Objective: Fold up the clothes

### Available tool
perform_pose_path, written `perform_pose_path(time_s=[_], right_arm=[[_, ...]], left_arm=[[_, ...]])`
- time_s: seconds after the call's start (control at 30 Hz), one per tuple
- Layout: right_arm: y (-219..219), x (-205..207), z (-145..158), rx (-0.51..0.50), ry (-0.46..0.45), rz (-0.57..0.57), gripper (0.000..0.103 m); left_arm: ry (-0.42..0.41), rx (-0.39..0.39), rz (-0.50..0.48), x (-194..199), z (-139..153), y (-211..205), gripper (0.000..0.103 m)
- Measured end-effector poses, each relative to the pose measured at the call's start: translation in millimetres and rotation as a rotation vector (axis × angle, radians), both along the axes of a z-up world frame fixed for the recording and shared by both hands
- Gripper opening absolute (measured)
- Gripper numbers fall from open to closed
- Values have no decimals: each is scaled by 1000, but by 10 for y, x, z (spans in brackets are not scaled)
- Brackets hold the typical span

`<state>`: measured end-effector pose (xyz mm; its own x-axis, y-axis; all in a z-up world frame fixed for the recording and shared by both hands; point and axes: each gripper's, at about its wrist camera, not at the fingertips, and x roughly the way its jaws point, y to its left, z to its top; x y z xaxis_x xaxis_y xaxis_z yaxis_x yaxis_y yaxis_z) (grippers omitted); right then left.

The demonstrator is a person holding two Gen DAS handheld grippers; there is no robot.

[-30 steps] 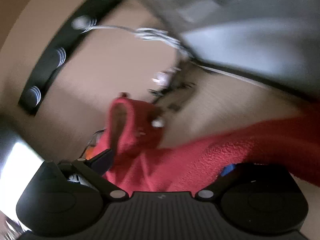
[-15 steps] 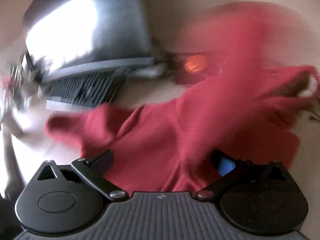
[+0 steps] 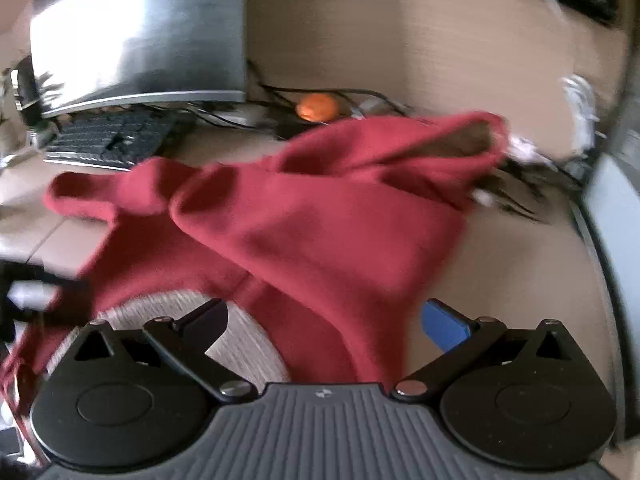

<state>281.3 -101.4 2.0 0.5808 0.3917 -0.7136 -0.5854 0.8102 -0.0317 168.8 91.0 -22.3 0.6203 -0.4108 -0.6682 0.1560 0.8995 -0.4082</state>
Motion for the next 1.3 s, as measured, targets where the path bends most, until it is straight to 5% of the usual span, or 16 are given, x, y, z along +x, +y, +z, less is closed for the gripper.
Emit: perform_pose_path(time_s=[0.07,0.17,0.43,0.53,0.87,1.0,1.17,1.3], right_arm=[[-155,-109,17,-86,-54,-58,103],[-316,-238,1,-181,-101,-127,103],[-241,-364,27,-73,-33,-173,103],[-112,-402,25,-87,-29,-158,103],[-41,-538,1,-109,-14,-185,103],[-122,-527,-25,-90,2,-230,103],[-164,-493,-61,-54,15,-248,103],[-236,-480,-70,-18,14,-252,103]], left_arm=[[-6,-47,28,64,69,73,103],[-13,-83,191,141,109,374,103],[113,-304,630,290,-228,1351,103],[97,-314,697,436,-297,1442,103],[-5,-270,697,659,-387,1468,101],[-46,-252,697,748,-423,1478,57],[-76,-189,678,874,-411,1468,54],[-138,-48,590,970,-232,1300,28]])
